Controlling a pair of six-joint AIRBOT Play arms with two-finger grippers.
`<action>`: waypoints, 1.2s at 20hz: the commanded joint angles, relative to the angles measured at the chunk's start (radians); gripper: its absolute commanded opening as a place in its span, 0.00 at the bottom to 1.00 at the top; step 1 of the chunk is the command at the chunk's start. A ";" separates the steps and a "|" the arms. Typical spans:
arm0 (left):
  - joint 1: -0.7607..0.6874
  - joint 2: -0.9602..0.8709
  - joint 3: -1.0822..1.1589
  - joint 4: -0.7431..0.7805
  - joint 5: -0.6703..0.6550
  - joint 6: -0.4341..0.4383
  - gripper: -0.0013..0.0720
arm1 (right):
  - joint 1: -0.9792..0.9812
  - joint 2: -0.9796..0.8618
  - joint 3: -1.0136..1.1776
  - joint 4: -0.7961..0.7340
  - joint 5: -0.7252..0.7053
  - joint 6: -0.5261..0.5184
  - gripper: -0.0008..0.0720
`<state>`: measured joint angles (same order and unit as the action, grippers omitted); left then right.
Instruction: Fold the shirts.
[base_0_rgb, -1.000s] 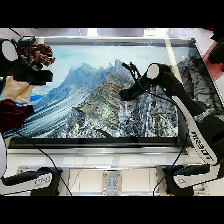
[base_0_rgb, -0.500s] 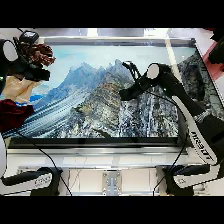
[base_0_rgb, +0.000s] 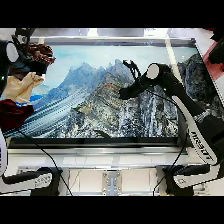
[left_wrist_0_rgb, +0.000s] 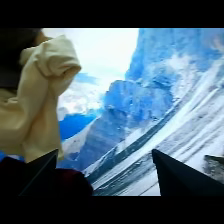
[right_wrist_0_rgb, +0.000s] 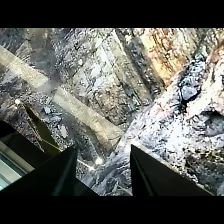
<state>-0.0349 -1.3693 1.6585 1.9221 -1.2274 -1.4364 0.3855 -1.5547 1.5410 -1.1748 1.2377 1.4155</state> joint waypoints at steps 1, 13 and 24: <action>0.130 -0.061 -0.026 0.172 0.024 -0.092 0.96 | 0.001 0.001 0.000 -0.023 -0.016 0.001 0.57; 0.571 -0.317 -0.039 0.143 -0.060 -0.126 0.99 | 0.001 0.001 0.000 -0.023 -0.101 0.003 0.57; 0.573 -0.447 -0.039 0.158 0.156 -0.067 0.33 | 0.001 0.001 0.000 -0.018 -0.137 0.029 0.57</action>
<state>0.5365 -1.7962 1.6196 2.0750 -1.1431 -1.5105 0.3855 -1.5547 1.5406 -1.1946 1.1080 1.4406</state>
